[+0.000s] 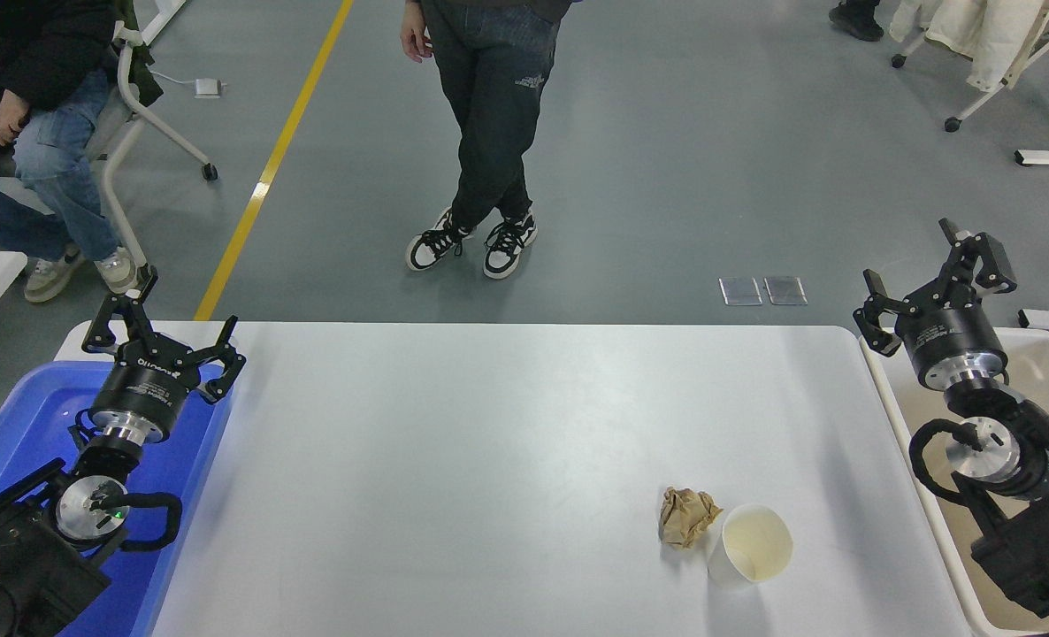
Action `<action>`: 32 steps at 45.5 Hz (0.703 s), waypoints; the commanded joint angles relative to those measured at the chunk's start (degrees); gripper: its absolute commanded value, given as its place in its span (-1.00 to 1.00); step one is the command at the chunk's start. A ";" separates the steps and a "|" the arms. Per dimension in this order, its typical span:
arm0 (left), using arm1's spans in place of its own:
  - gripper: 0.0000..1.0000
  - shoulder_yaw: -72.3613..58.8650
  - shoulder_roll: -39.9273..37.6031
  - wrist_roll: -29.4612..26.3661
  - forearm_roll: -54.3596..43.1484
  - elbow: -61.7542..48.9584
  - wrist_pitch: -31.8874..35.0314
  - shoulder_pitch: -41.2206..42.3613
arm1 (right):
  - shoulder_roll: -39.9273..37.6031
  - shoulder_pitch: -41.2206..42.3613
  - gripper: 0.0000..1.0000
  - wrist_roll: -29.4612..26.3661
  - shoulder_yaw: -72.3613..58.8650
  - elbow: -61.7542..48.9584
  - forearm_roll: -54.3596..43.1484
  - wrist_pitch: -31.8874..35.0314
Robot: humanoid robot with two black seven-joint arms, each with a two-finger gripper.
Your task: Clean the table surface
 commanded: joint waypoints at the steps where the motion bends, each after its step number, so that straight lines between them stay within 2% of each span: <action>1: 1.00 0.00 -0.02 0.00 0.00 -0.01 -0.07 0.00 | -0.79 0.30 1.00 0.26 -2.56 -1.45 1.54 -0.26; 17: 1.00 0.00 0.07 0.00 0.00 -0.01 -0.25 0.00 | -0.88 2.76 1.00 0.61 -9.59 -4.26 0.58 -0.44; 32: 1.00 0.00 0.07 0.00 0.00 -0.01 -0.25 0.00 | -2.46 3.29 1.00 0.09 -9.77 -6.99 0.93 -1.32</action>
